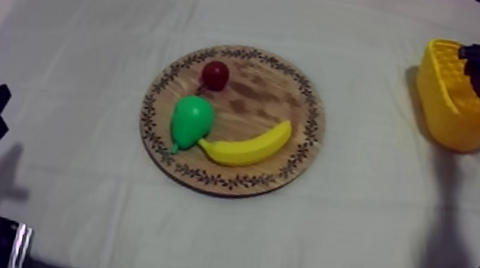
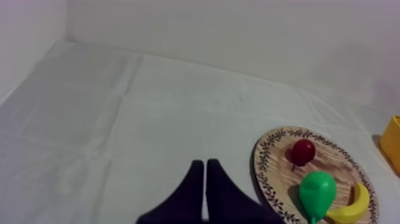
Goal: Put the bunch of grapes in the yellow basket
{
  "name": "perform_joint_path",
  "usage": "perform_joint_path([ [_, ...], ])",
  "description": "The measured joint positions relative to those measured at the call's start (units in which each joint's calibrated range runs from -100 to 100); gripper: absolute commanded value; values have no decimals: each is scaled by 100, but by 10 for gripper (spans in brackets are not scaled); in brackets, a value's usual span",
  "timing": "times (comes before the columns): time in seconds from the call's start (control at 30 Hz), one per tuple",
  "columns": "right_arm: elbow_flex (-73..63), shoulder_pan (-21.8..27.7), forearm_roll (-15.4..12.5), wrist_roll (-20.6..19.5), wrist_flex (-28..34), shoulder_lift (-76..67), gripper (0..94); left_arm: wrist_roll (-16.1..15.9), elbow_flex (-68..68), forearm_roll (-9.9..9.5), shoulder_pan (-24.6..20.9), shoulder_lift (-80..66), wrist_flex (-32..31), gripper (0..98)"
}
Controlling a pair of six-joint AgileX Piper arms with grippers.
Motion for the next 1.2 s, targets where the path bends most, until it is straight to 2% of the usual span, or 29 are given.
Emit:
perform_joint_path([
  [0.17, -88, 37, -163, 208, -26, 328, 540, 0, 0, 0, 0, 0, 0, 1],
  [0.4, -178, 41, -198, 229, -62, 402, 626, 3, 0, 0, 0, 0, 0, 1],
  [0.87, 238, 32, 52, -74, -336, -342, 661, 3, 0, 0, 0, 0, 0, 1],
  [1.2, 1358, -13, 552, -593, -777, -1595, 610, 3, 0, 0, 0, 0, 0, 1],
])
